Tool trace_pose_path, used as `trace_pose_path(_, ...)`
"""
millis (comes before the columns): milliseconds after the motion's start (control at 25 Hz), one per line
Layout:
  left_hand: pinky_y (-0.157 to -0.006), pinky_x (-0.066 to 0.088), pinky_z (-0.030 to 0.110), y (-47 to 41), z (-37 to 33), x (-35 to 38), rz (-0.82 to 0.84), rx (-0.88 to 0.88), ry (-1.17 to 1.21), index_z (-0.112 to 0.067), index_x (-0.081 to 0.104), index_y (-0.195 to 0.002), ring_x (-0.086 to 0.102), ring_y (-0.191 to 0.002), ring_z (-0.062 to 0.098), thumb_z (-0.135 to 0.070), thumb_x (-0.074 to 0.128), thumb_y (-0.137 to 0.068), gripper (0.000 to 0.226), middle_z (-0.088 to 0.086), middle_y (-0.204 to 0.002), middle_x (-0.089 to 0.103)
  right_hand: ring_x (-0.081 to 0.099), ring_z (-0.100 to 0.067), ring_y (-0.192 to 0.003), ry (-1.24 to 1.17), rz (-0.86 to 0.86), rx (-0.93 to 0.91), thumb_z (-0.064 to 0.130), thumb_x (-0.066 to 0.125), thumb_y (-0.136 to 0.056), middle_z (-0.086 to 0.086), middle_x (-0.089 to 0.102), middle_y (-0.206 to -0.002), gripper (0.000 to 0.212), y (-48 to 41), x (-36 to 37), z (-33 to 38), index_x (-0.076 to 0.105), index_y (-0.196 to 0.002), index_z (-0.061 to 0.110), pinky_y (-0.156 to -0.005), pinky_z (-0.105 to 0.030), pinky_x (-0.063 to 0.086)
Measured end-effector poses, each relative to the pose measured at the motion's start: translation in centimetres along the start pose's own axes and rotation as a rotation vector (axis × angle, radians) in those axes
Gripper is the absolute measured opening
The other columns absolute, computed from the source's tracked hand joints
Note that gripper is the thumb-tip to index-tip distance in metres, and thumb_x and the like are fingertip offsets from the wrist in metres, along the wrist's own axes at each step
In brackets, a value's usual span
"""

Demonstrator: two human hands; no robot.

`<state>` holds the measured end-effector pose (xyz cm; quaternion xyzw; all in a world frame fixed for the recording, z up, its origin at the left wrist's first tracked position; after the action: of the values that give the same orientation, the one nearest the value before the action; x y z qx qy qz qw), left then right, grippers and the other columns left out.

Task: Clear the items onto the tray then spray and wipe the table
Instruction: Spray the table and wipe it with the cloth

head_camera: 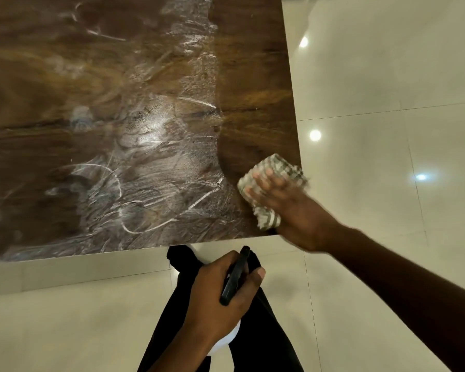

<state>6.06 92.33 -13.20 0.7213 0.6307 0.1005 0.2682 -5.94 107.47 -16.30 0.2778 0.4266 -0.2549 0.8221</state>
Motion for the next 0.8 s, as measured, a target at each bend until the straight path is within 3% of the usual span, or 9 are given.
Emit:
trace_pose_path(80, -0.064, 0.043, 0.052, 0.5, -0.1, -0.3, -0.03, -0.007, 0.02, -0.013, 0.054, -0.076, 0.05, -0.061, 0.031, -0.06, 0.071, -0.093, 0.053, 0.008, -0.064, 0.047, -0.006, -0.027, -0.167, 0.099, 0.171, -0.185, 0.02, 0.058, -0.09, -0.002, 0.002, -0.181, 0.092, 2.8, 2.4, 3.3, 0.014, -0.171, 0.024, -0.134, -0.056, 0.007)
trace_pose_path(160, -0.063, 0.042, 0.055, 0.7, 0.4, -1.0, -0.072, -0.044, 0.044, -0.019, 0.05, -0.07, 0.046, -0.058, 0.028, -0.062, 0.07, -0.094, 0.053, 0.004, -0.06, 0.044, -0.003, -0.025, -0.167, 0.088, 0.218, -0.21, 0.015, 0.063, -0.092, 0.0, 0.002, -0.181, 0.094, 5.4, 2.1, 2.4, 0.014, -0.171, 0.024, -0.133, -0.057, 0.012)
trace_pose_path(320, -0.059, 0.045, 0.055, 0.9, 0.4, -3.2, -0.163, -0.033, 0.074, -0.019, 0.048, -0.065, 0.048, -0.054, 0.031, -0.059, 0.073, -0.093, 0.055, 0.004, -0.056, 0.043, 0.007, -0.029, -0.167, 0.007, -0.028, 0.097, 0.025, 0.051, -0.103, -0.005, 0.011, -0.18, 0.073, 6.1, -1.0, -1.8, 0.022, -0.17, 0.019, -0.129, -0.06, 0.024)
trace_pose_path(440, -0.059, 0.042, 0.03, 0.3, 0.2, -5.5, -0.196, -0.005, 0.101, -0.02, 0.052, -0.066, 0.051, -0.055, 0.02, -0.038, 0.079, -0.096, 0.043, 0.002, -0.058, 0.049, -0.003, -0.029, -0.167, 0.005, -0.18, 0.404, 0.026, 0.049, -0.094, -0.006, 0.005, -0.18, 0.085, 2.1, 0.7, 0.9, 0.014, -0.172, 0.022, -0.131, -0.061, 0.016)
trace_pose_path(520, -0.059, 0.04, 0.018, 0.2, -0.1, -6.9, -0.223, 0.009, 0.112, -0.021, 0.055, -0.067, 0.052, -0.054, 0.009, -0.024, 0.078, -0.096, 0.037, -0.002, -0.058, 0.053, -0.006, -0.031, -0.167, -0.037, -0.135, 0.291, 0.024, 0.058, -0.091, -0.007, 0.003, -0.18, 0.093, -0.9, 3.3, 5.5, 0.013, -0.172, 0.021, -0.131, -0.061, 0.013)
trace_pose_path(640, -0.057, 0.039, 0.007, 0.5, -0.3, -8.6, -0.265, 0.009, 0.134, -0.027, 0.054, -0.064, 0.056, -0.051, 0.002, -0.011, 0.075, -0.097, 0.043, -0.01, -0.052, 0.057, -0.007, -0.026, -0.167, 0.049, 0.154, -0.166, 0.028, 0.056, -0.089, -0.003, 0.003, -0.18, 0.091, -2.3, 6.1, 11.0, 0.017, -0.171, 0.024, -0.135, -0.053, 0.006)
trace_pose_path(720, -0.054, 0.036, 0.014, 0.6, -0.3, -9.5, -0.261, 0.032, 0.085, -0.021, 0.054, -0.061, 0.052, -0.048, 0.01, -0.027, 0.078, -0.098, 0.044, 0.002, -0.053, 0.053, -0.006, -0.021, -0.167, 0.091, 0.287, -0.304, 0.033, 0.043, -0.09, 0.001, 0.004, -0.18, 0.085, -1.8, 5.6, 9.6, 0.018, -0.171, 0.028, -0.135, -0.051, 0.009)
trace_pose_path(800, -0.053, 0.035, 0.029, 0.5, 0.1, -10.5, -0.257, 0.023, 0.077, -0.008, 0.053, -0.063, 0.049, -0.05, 0.027, -0.041, 0.076, -0.094, 0.051, 0.015, -0.055, 0.048, -0.001, -0.021, -0.167, 0.126, 0.246, -0.239, 0.028, 0.045, -0.087, 0.0, 0.009, -0.18, 0.087, -2.8, 3.5, 5.8, 0.019, -0.171, 0.029, -0.133, -0.054, 0.016)
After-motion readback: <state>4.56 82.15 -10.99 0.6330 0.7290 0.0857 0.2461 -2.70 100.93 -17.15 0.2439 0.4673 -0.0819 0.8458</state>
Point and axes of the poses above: each hand's wrist, its own y-axis away from the middle knuckle, its own x-axis out of the palm, z = x × y, the point moved 9 cm from there along -y, towards the middle knuckle
